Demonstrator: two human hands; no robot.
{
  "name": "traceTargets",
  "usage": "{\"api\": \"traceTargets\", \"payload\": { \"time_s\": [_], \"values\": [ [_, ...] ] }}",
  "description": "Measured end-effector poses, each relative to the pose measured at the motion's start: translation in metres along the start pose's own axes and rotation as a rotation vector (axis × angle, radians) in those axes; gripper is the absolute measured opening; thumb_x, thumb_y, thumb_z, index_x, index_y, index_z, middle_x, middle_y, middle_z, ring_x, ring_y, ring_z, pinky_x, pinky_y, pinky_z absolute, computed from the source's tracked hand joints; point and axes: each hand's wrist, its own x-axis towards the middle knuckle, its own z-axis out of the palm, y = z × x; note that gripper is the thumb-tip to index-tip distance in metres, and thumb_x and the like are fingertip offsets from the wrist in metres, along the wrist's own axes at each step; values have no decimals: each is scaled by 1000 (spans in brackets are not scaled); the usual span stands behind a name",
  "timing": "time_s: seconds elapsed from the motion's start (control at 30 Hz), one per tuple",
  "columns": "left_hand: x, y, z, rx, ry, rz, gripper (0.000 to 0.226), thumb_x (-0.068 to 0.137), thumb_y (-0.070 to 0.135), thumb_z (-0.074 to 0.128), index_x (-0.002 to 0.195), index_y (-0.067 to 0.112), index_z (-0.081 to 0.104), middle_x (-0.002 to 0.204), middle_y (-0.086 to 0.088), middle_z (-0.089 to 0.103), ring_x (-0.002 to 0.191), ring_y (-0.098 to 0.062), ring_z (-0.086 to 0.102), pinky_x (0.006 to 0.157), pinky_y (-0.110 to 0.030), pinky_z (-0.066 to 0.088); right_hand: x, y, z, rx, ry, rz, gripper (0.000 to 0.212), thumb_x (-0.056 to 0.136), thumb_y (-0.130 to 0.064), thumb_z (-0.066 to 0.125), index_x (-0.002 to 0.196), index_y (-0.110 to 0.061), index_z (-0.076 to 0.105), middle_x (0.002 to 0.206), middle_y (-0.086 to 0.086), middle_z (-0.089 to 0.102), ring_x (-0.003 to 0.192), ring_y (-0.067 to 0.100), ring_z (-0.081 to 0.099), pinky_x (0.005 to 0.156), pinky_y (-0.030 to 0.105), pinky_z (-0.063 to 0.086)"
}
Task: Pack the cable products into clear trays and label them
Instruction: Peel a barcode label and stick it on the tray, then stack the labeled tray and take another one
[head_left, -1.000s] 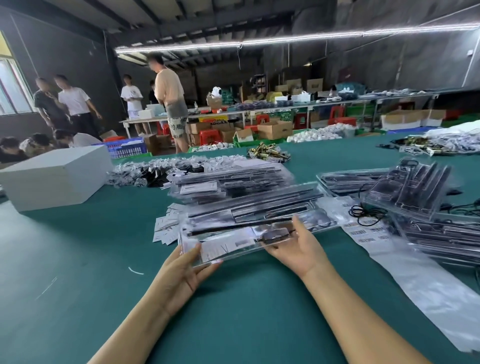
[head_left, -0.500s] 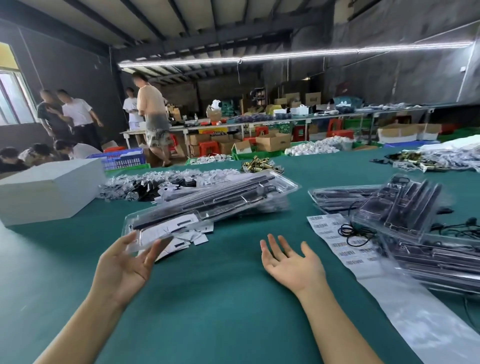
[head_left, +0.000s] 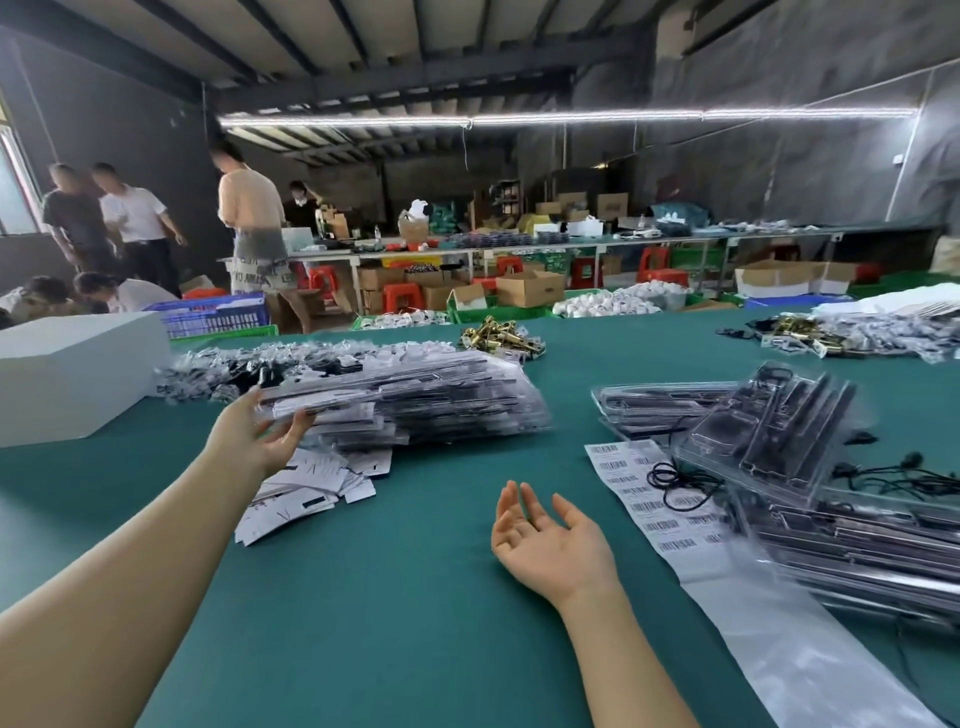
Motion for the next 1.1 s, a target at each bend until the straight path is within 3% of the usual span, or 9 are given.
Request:
{"api": "traceTargets", "payload": {
  "time_s": [0.1,0.2,0.23,0.33,0.47,0.6,0.7,0.87,1.1],
  "values": [
    [11,-4,-3,525,170,217,42,102,32,42,128,-1,48,133,-16,55,121,-30,53,77,-24,51,1,0,0,13,-7,1,29,97,-26,42,111,-5,56,107,14,64,88,28,62,65,33,42],
    [23,-16,-9,1256,258,474,32,104,31,35,126,9,44,124,-3,57,111,-20,58,70,-24,45,1,-1,0,17,-7,2,28,97,-26,42,110,-5,56,106,15,64,89,28,62,66,32,42],
    [24,-17,-11,1277,244,525,38,104,21,35,140,8,33,135,-3,49,118,-17,54,69,-20,45,1,-1,0,16,-6,4,28,97,-26,42,109,-5,57,105,15,65,89,28,62,67,32,42],
    [19,-17,-5,460,195,326,50,100,15,45,141,-8,27,140,-22,45,106,-26,58,72,-26,53,1,-1,0,9,-7,8,29,97,-27,42,108,-5,57,104,15,65,89,27,62,67,32,42],
    [-24,-52,-13,1153,379,586,44,99,19,41,136,-2,30,133,-30,37,107,-45,49,88,-48,41,1,-2,0,7,-13,7,28,97,-27,42,106,-5,57,103,15,65,88,27,62,66,33,42],
    [-78,-115,-27,1601,16,798,42,96,24,45,137,16,41,128,-14,45,112,-34,45,93,-38,33,4,1,1,-15,1,-15,28,97,-26,41,108,-6,57,104,15,65,87,27,62,65,33,41],
    [-106,-147,-34,1953,-310,783,32,97,42,38,124,38,54,135,8,47,127,-19,39,103,-40,27,4,5,3,-57,7,-50,27,98,-26,40,104,-6,56,101,17,64,87,29,62,65,34,41],
    [-113,-163,-55,2129,-415,683,43,101,49,22,141,37,33,157,12,19,146,-18,9,114,-56,6,0,16,8,-251,74,-119,22,98,-24,43,97,-5,54,96,18,62,83,29,62,63,35,44],
    [-111,-164,-64,2078,-394,788,40,100,47,26,137,36,38,151,17,29,139,-13,22,113,-49,17,-7,39,28,-1081,344,-397,12,91,-3,45,82,-7,51,70,10,56,56,19,56,47,22,47]
  ]
}}
